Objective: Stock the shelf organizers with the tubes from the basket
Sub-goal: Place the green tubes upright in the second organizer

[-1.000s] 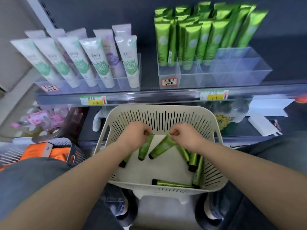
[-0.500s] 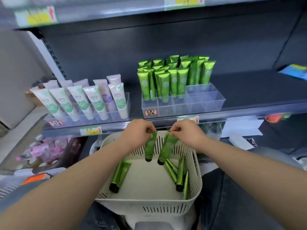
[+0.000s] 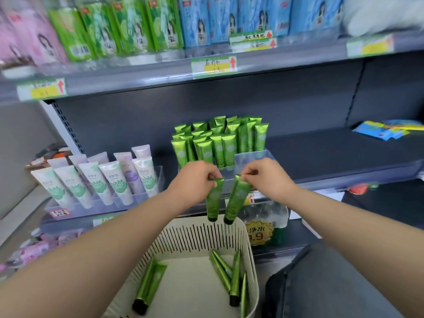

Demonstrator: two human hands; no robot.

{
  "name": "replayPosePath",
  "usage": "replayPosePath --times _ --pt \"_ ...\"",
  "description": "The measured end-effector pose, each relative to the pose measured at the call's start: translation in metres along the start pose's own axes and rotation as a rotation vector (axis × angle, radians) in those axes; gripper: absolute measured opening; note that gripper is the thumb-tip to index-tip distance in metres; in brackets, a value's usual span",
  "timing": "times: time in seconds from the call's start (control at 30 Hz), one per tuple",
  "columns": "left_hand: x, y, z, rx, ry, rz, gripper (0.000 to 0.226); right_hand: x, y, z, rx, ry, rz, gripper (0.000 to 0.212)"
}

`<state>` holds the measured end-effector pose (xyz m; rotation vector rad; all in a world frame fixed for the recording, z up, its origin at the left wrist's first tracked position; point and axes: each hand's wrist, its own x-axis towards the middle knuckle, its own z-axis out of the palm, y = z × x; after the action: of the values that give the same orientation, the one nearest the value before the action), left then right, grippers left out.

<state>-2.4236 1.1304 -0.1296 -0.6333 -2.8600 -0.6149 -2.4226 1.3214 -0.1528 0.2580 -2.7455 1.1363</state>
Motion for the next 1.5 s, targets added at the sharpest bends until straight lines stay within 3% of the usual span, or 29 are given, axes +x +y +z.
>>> replayPosePath --times 0.5,0.87,1.5 --pt "0.107 0.037 -0.014 -0.006 0.226 0.072 0.019 0.068 0.028 -0.075 -0.029 0.281 -0.040 0.014" --pt "0.176 0.030 0.015 0.002 0.222 0.008 0.021 0.116 0.055 -0.083 -0.073 0.364 -0.039 0.010" --pt "0.229 0.002 0.053 0.110 0.148 0.034 0.028 0.160 0.079 -0.036 -0.211 0.209 -0.148 0.021"
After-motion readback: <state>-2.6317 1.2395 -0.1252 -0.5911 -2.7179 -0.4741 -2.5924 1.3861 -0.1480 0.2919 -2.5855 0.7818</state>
